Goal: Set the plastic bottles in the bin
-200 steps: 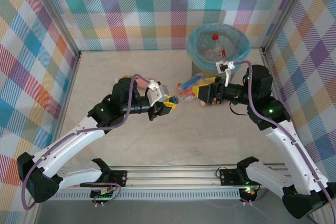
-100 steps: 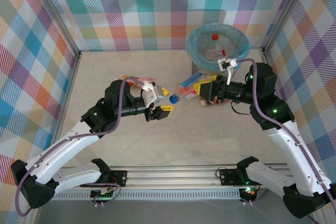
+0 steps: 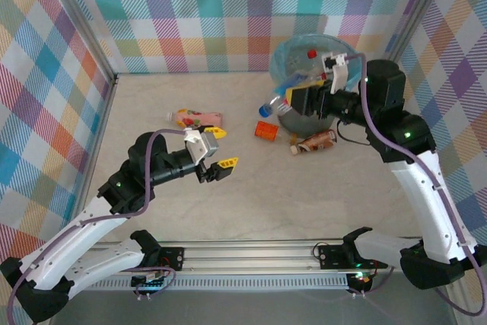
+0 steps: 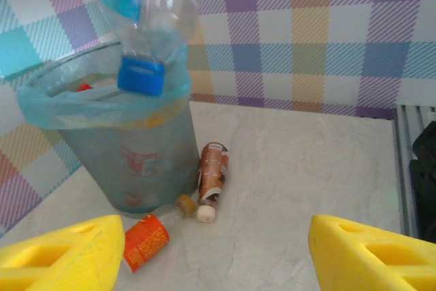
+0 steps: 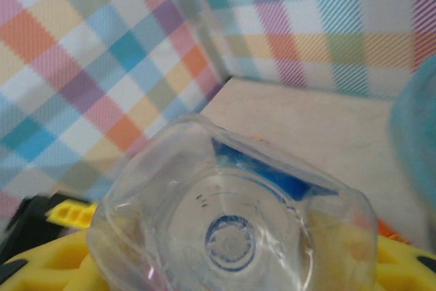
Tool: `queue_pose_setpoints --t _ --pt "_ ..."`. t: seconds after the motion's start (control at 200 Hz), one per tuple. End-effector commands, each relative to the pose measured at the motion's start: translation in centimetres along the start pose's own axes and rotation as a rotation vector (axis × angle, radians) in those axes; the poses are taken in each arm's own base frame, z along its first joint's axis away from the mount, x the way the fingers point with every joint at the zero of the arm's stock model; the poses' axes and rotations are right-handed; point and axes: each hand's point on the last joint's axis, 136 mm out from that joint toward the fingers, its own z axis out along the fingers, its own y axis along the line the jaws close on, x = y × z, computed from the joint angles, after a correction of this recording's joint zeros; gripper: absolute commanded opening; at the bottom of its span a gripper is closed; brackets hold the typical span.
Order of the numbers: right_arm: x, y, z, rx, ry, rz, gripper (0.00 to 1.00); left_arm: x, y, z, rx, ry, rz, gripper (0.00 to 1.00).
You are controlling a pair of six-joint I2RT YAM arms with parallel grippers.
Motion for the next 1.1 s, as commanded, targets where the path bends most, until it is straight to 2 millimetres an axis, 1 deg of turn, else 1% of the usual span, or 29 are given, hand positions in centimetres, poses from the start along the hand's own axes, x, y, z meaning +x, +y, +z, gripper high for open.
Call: queue_pose_setpoints --t 0.0,0.065,0.16,0.235,0.325,0.41,0.525,0.775,0.89,1.095 --pt "-2.3 -4.0 -0.5 0.255 -0.036 -0.138 0.53 -0.1 0.5 -0.7 -0.044 -0.011 0.001 0.71" --pt "-3.5 -6.3 0.0 0.375 -0.051 -0.184 0.53 0.0 0.4 -1.0 -0.047 -0.007 0.001 0.71" --pt "-4.6 -9.7 0.8 0.549 -0.042 -0.237 0.53 0.3 0.3 -1.3 -0.051 0.0 -0.004 0.71" --pt "-5.0 -12.2 1.2 0.669 -0.021 -0.269 0.52 0.5 0.2 -1.6 -0.054 0.004 -0.006 0.71" --pt "-4.7 -14.6 1.7 0.78 0.026 -0.29 0.52 0.7 0.3 -1.9 -0.064 0.006 -0.005 0.71" --pt "-3.6 -16.5 2.3 0.835 0.086 -0.282 0.52 1.0 0.3 -2.0 -0.072 0.011 -0.006 0.72" --pt "-1.4 -18.5 3.0 0.86 0.166 -0.237 0.52 1.3 0.4 -1.9 -0.081 0.016 -0.007 0.72" --pt "3.1 -22.4 5.2 0.857 0.321 -0.129 0.56 1.8 0.5 -1.5 -0.081 0.031 -0.01 0.72" --pt "4.6 -23.9 5.9 0.852 0.365 -0.078 0.56 1.9 0.6 -1.5 -0.082 0.034 -0.011 0.72" --pt "6.5 -25.6 7.1 0.834 0.432 -0.033 0.56 2.1 0.6 -1.4 -0.086 0.04 -0.011 0.72"
